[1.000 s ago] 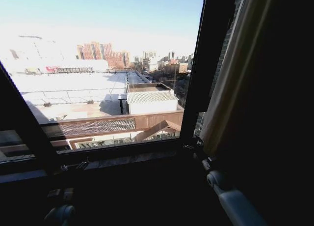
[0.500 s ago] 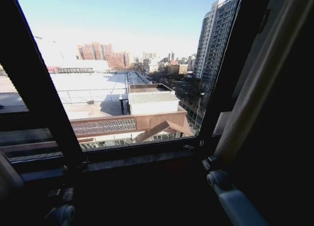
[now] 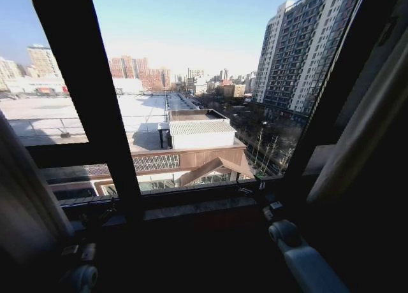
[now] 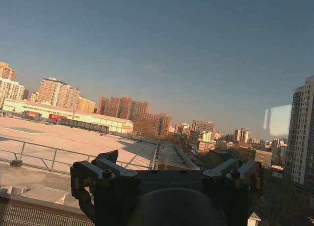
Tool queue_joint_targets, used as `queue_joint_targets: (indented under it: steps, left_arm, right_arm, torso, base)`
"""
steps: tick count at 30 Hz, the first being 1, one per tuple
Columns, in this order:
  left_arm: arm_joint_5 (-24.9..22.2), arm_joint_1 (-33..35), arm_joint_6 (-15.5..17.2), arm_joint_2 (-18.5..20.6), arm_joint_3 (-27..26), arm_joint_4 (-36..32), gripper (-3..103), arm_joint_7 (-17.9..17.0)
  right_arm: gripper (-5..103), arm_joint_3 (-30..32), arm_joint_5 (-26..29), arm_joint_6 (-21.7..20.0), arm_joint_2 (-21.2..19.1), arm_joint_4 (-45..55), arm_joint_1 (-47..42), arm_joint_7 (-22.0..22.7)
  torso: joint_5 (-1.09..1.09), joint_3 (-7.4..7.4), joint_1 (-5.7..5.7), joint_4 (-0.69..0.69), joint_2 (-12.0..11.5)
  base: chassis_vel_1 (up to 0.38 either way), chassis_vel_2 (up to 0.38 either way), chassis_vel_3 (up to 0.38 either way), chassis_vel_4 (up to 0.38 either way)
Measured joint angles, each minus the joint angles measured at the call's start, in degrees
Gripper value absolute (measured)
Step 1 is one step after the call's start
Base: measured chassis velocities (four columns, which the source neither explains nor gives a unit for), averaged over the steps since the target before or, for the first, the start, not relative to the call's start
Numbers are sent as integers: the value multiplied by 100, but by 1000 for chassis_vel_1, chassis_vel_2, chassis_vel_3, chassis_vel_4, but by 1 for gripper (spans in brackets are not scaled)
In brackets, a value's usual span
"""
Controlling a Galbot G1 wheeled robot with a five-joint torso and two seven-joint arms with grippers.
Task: Open the curtains by pulling them apart, changing their state from closed to fully open.
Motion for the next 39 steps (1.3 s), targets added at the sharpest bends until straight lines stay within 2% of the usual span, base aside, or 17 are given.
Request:
queue_joint_targets:
  steps: [9,14,16,24,29,31,39]
  left_arm:
    - [0,0,0,0,0,0,100,0]
    - [0,0,0,0,-2,0,100,-1]
    - [0,0,0,1,-3,0,100,-2]
    - [0,0,0,-1,2,-1,100,1]
    - [0,0,0,-1,2,-1,100,1]
    - [0,0,0,-1,2,0,100,1]
    - [0,0,0,0,1,-1,100,0]
  right_arm:
    - [100,0,0,0,0,0,0,0]
    - [100,0,0,0,1,0,0,0]
    - [100,0,0,0,1,1,0,0]
    - [100,2,0,0,-1,1,0,1]
    - [100,2,0,0,-2,1,0,1]
    - [100,2,0,0,-1,1,0,1]
    - [100,1,0,0,-1,0,0,1]
  torso:
    - [-1,0,0,-1,0]
    - [-5,0,1,3,0]
    - [-9,-1,1,2,0]
    - [1,0,0,-5,0]
    - [-1,0,0,-2,0]
    - [-8,0,1,1,0]
    - [-3,0,1,-2,0]
  base:
    - [360,332,-358,-336]
    - [266,273,-258,-281]
    - [127,136,-82,-168]
    - [-6,-25,21,11]
    - [-6,-16,11,15]
    - [0,0,0,0]
    - [15,21,-15,-15]
